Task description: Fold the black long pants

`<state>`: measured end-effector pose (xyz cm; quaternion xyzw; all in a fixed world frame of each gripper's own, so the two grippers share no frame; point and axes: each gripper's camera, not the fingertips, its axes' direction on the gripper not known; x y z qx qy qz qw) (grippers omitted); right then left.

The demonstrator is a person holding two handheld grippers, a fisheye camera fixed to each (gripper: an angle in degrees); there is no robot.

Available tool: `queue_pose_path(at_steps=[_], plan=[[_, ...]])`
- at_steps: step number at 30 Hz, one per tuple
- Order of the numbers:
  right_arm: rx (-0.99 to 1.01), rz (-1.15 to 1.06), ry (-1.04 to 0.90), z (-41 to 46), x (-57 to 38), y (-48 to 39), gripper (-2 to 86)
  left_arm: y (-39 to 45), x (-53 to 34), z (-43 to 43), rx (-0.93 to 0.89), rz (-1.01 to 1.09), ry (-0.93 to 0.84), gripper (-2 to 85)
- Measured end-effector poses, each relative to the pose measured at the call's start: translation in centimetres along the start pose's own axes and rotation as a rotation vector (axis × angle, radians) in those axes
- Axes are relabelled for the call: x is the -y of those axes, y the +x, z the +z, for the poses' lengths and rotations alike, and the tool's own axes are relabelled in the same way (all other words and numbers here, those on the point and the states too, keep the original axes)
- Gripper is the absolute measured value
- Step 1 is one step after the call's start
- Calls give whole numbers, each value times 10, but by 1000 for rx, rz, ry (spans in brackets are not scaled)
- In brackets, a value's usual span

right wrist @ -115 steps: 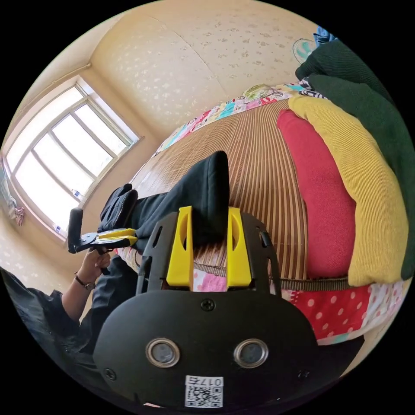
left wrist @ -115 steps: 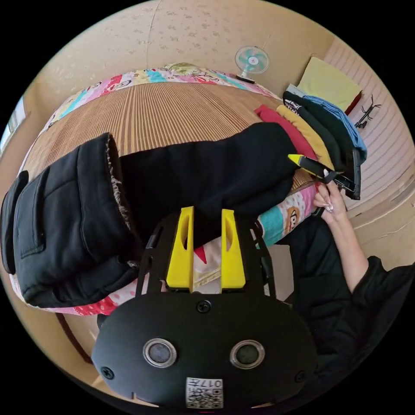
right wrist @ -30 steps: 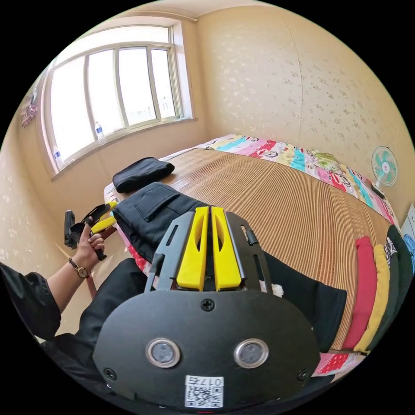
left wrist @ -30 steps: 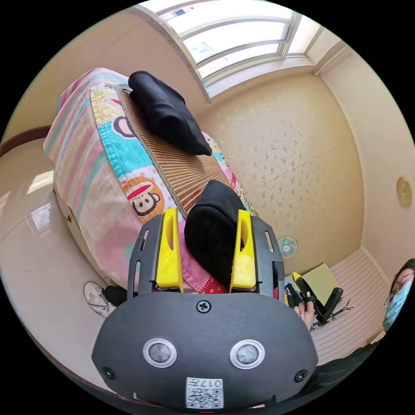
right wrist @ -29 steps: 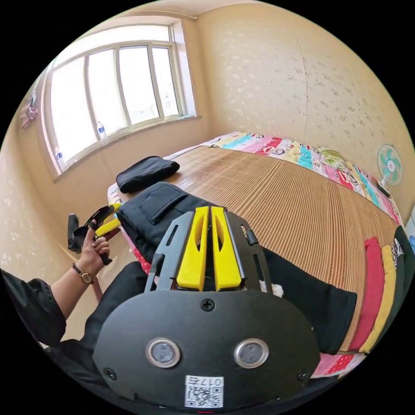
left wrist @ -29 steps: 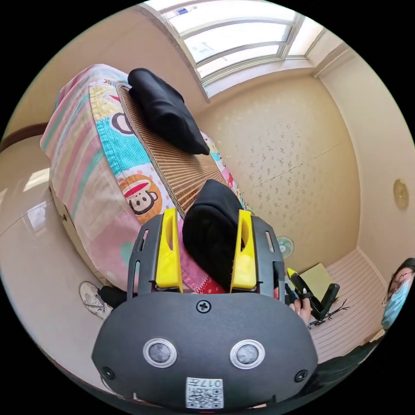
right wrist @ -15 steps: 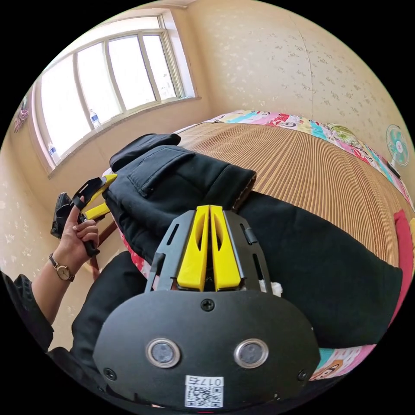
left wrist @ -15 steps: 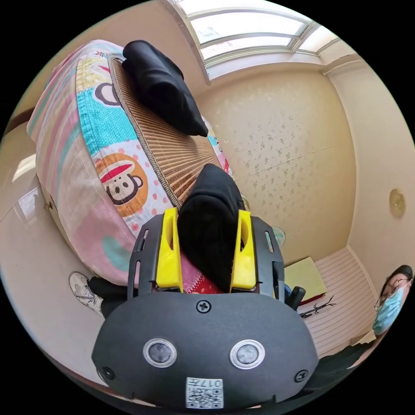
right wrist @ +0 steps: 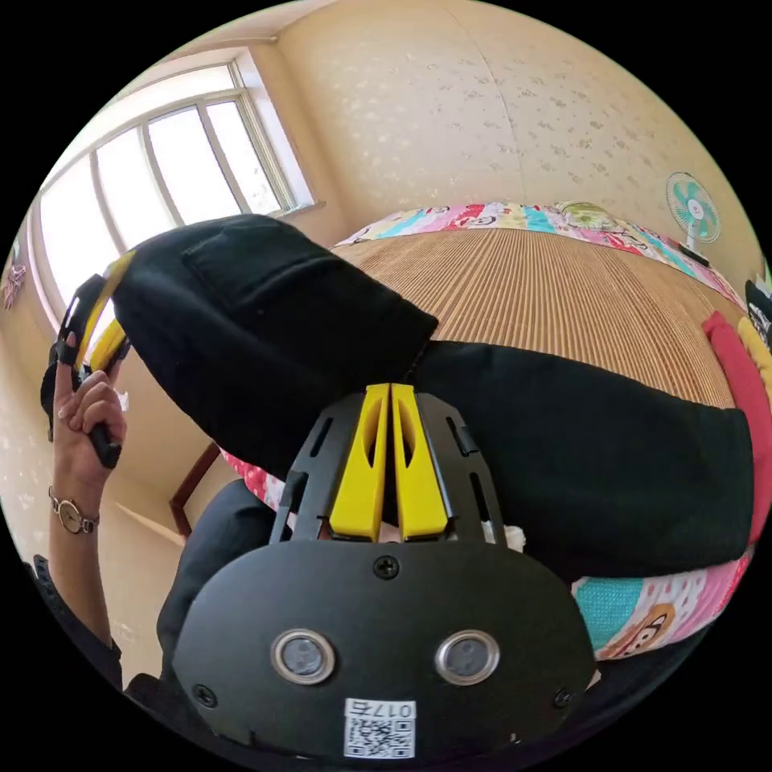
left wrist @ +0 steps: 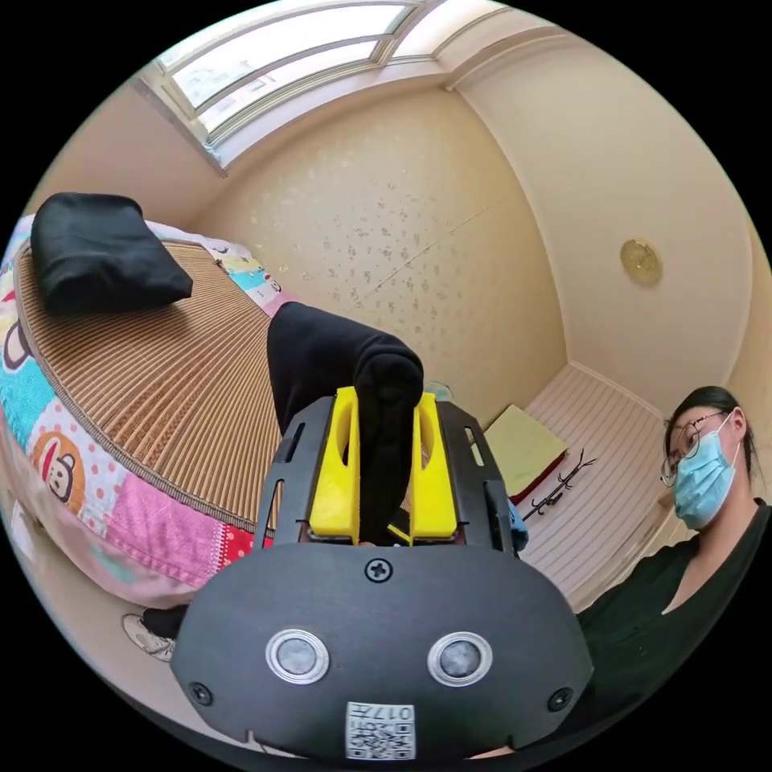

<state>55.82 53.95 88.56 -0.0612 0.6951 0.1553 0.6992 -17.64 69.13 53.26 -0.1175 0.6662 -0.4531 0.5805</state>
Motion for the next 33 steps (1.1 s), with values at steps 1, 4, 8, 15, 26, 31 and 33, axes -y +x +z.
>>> queue_pose_path(at_steps=[1, 4, 8, 15, 26, 31, 33], plan=[[10, -11, -2, 1, 1, 2, 4, 14, -5, 10, -13, 37, -19, 99], [70, 0, -44, -9, 13, 22, 4, 47, -20, 34, -46, 112, -43, 99], [161, 80, -39, -39, 17, 57, 4, 91, -42, 70, -32, 220, -92, 100], [227, 171, -8, -88, 14, 123, 4, 159, -103, 155, -12, 369, -200, 100], [36, 602, 425, -248, -58, 254, 30, 183, -250, 324, -152, 398, -574, 100], [138, 605, 461, -279, -81, 295, 68, 153, -285, 348, -173, 221, -607, 90], [229, 564, 425, -277, -79, 304, 89, 147, -280, 344, -177, 198, -590, 100]])
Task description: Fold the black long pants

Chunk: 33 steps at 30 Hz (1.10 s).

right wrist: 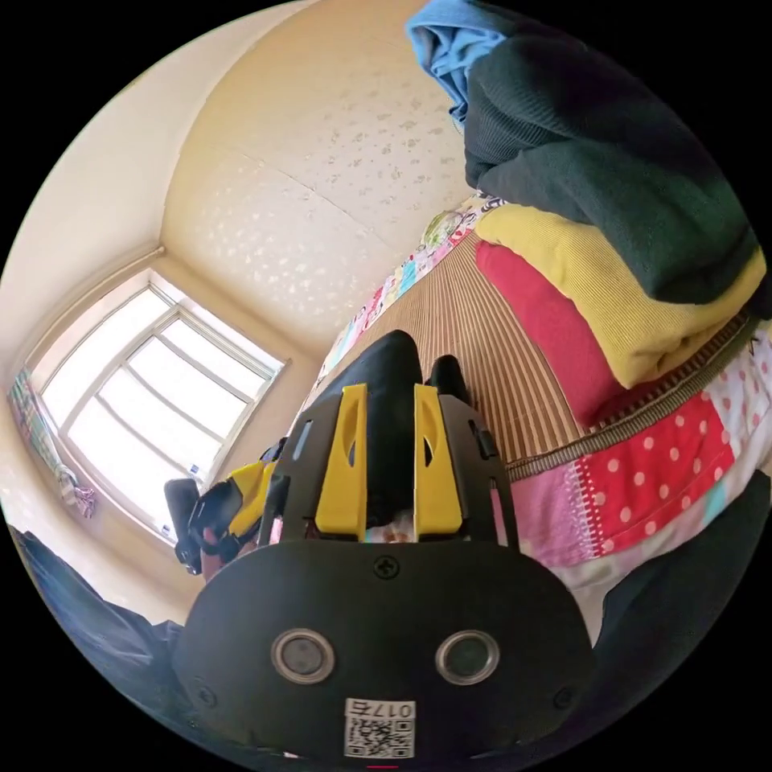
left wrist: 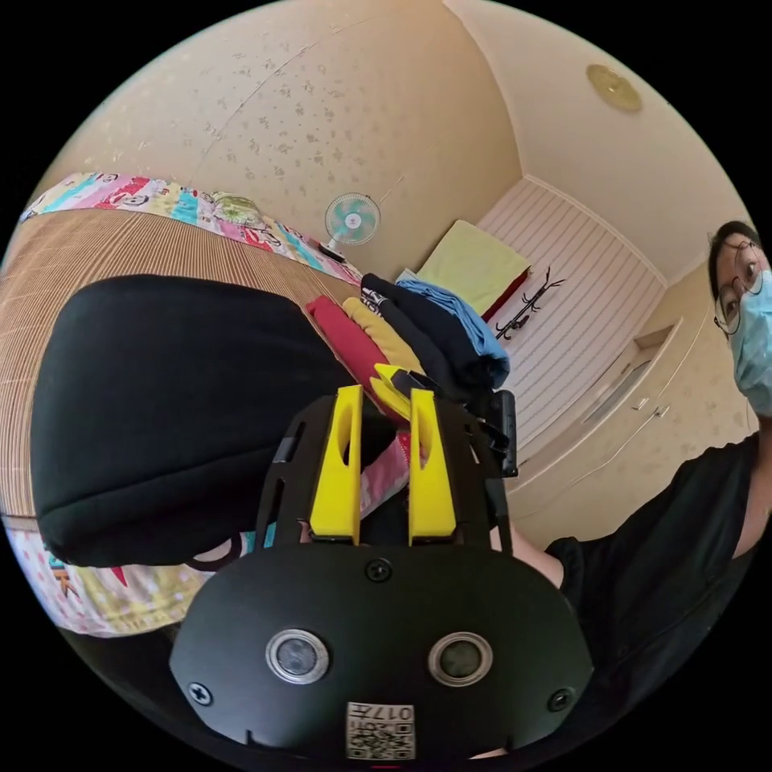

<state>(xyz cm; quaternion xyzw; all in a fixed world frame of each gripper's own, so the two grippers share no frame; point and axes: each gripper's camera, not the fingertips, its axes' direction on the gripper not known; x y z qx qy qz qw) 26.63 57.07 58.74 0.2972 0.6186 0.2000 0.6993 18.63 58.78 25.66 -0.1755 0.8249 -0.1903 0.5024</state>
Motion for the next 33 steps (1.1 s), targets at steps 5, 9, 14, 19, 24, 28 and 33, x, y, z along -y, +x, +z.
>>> queue_pose_path(at_steps=[5, 9, 14, 19, 24, 28, 33], plan=[[38, -60, -137, 23, 5, -12, 107, -11, 11, -28, 124, -11, 41, 112], [-224, -170, -171, 27, 3, -46, 132, -28, 19, -42, 332, -40, 43, 122], [-230, -250, -227, 32, 5, -63, 128, -50, 19, -47, 390, -91, 49, 126], [-97, -86, -270, 28, 14, -39, 133, -72, 17, -68, 455, -174, 137, 135], [52, -52, -282, 26, 15, -35, 102, -96, 20, -82, 533, -262, 158, 147], [116, -74, -253, 17, 18, -51, 69, -124, 20, -69, 467, -333, 74, 155], [2, -314, -155, -10, 15, -114, 56, -122, 24, -75, 467, -280, 133, 155]])
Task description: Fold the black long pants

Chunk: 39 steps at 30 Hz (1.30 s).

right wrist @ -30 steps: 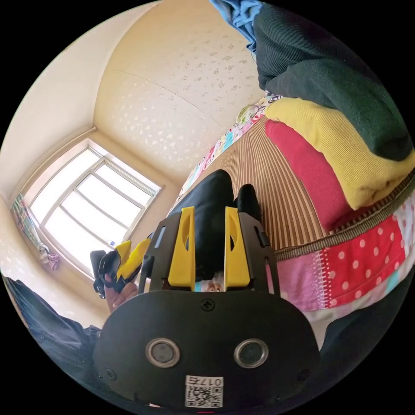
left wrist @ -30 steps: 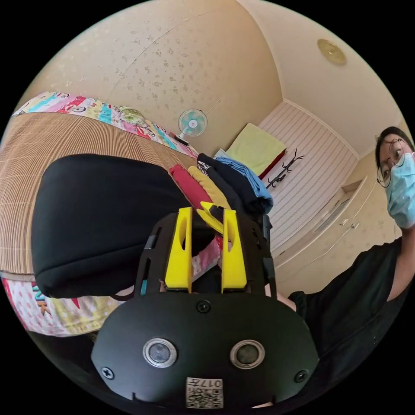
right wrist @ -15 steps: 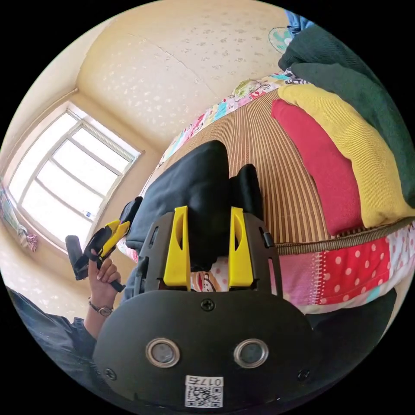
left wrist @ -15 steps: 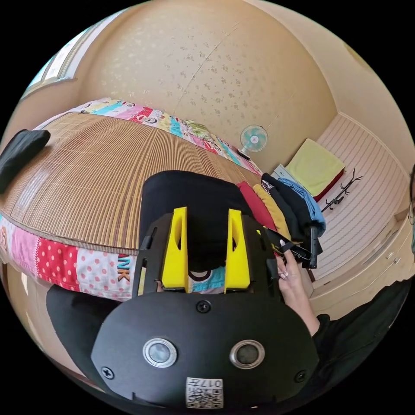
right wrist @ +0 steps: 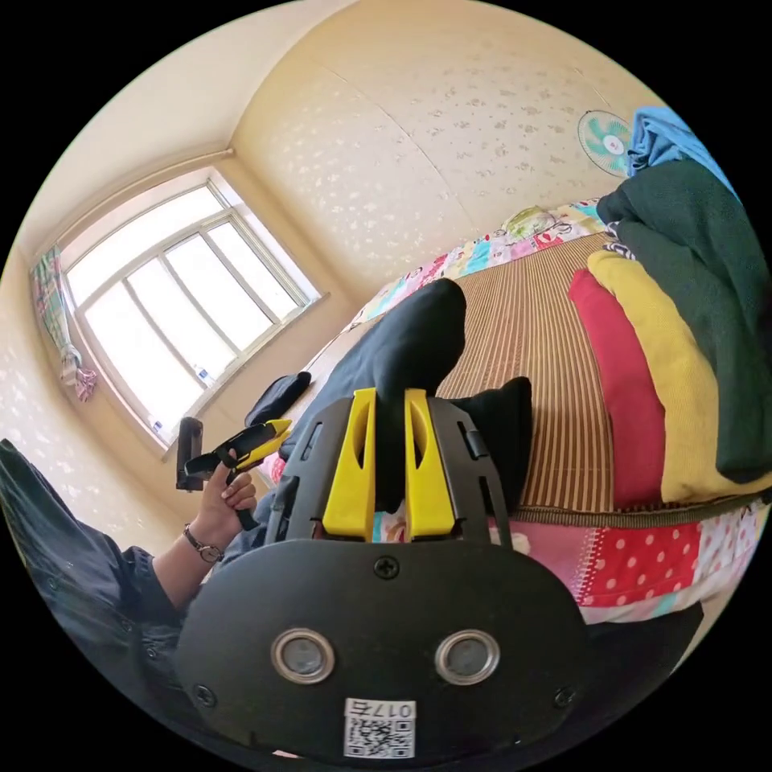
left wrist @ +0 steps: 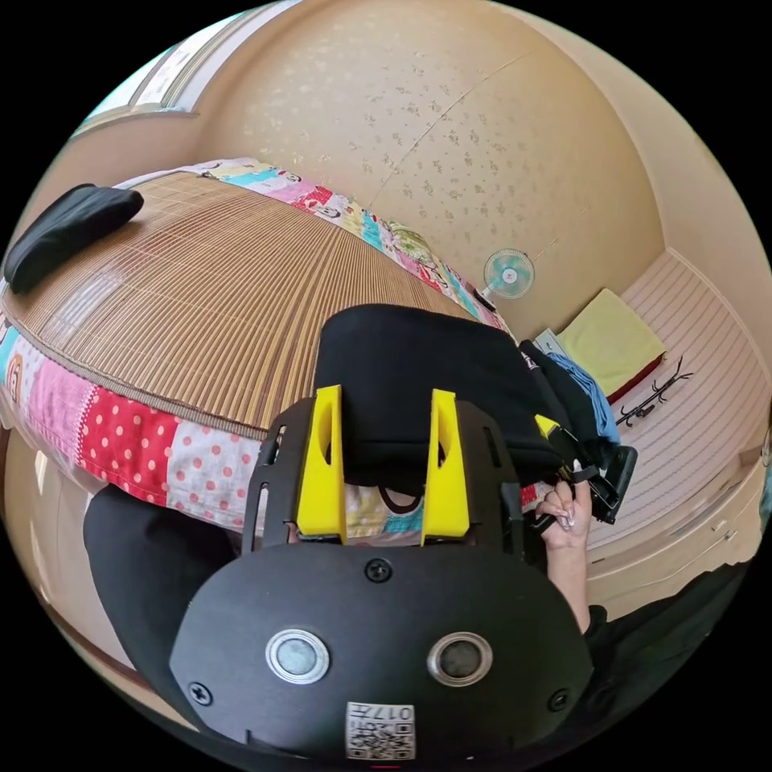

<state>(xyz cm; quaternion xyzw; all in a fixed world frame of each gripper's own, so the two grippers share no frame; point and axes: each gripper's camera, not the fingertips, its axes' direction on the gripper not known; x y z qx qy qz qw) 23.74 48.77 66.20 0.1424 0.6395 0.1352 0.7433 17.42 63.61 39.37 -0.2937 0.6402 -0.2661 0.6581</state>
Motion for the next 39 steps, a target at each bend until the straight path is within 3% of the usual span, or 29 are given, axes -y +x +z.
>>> queue_pose_path(at_steps=[4, 6, 13, 22, 27, 39], plan=[[-119, 10, -4, -4, -4, 10, 56, -2, 9, 9, 12, 27, -38, 155], [-233, 66, -99, 11, -7, 27, 59, -6, 12, 20, 13, 27, -91, 164], [-189, 111, -134, 13, -5, 35, 68, -48, 17, 33, -123, -129, -140, 183], [-146, 142, -99, 6, -5, 34, 87, -60, 28, 25, -128, -134, -133, 183], [-208, 120, 118, -25, -11, 22, 122, -65, 32, 19, -129, -131, -130, 184], [-146, 212, 1, -5, -5, 46, 189, -71, 39, 7, -139, -139, -128, 183]])
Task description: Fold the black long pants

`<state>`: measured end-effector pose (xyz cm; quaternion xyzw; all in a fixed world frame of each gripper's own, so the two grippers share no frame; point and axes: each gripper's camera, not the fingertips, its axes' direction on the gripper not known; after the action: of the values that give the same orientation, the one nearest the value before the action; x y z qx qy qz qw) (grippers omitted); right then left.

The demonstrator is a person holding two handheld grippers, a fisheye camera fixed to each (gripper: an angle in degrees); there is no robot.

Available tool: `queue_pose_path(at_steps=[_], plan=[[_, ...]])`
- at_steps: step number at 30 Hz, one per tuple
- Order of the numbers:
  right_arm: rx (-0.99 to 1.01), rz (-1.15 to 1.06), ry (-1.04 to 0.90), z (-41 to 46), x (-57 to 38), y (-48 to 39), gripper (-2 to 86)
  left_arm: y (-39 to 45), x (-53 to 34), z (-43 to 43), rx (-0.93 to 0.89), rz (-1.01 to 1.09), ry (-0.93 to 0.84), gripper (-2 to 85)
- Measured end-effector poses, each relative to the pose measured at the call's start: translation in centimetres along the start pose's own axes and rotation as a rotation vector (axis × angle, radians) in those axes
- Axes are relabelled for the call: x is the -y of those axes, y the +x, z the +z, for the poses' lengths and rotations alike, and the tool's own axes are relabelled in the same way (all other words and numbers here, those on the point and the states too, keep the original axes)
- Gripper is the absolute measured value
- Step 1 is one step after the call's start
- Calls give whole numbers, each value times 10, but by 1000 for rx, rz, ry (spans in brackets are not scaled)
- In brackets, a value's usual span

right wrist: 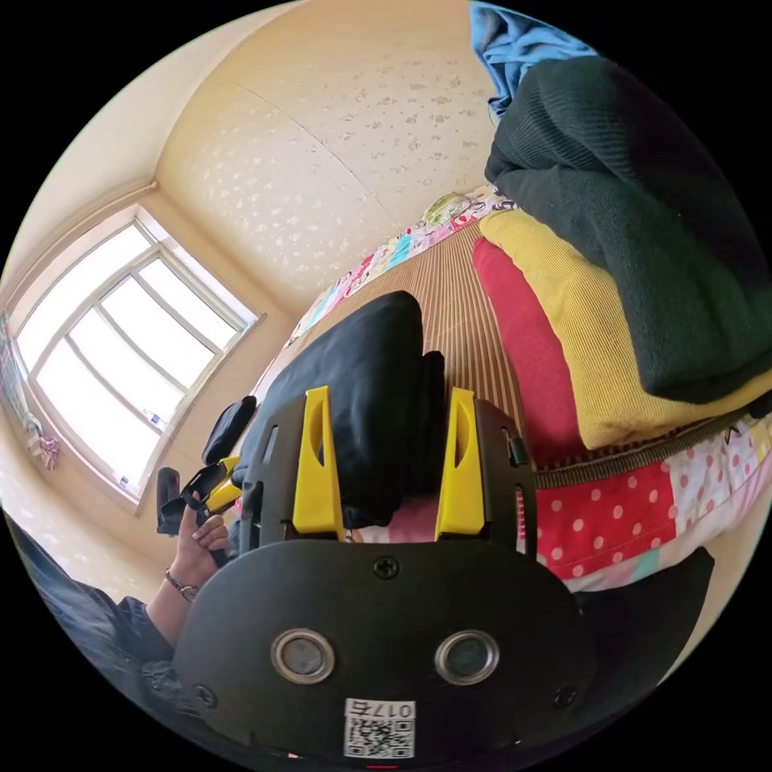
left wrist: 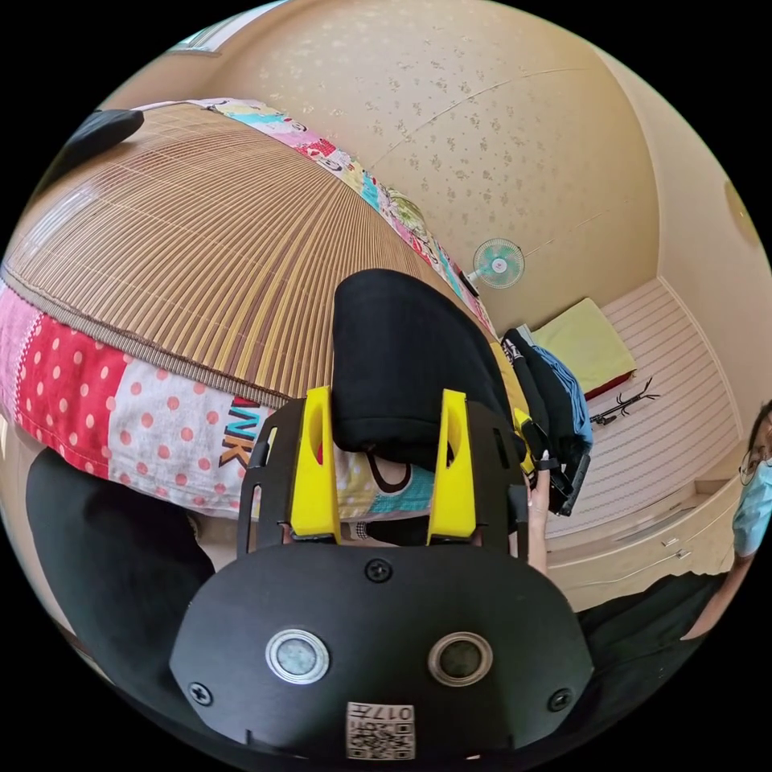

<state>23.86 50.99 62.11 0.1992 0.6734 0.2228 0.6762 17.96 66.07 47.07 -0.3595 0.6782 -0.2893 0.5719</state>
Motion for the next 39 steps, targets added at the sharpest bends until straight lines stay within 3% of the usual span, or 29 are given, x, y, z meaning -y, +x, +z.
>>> queue_pose_path(at_steps=[17, 39], plan=[[193, 149, -127, 20, 16, 50, 191, 7, 2, -18, -12, -9, -1, 183], [232, 165, -145, 46, 26, 84, 181, 39, 24, -62, 7, 37, -17, 182]])
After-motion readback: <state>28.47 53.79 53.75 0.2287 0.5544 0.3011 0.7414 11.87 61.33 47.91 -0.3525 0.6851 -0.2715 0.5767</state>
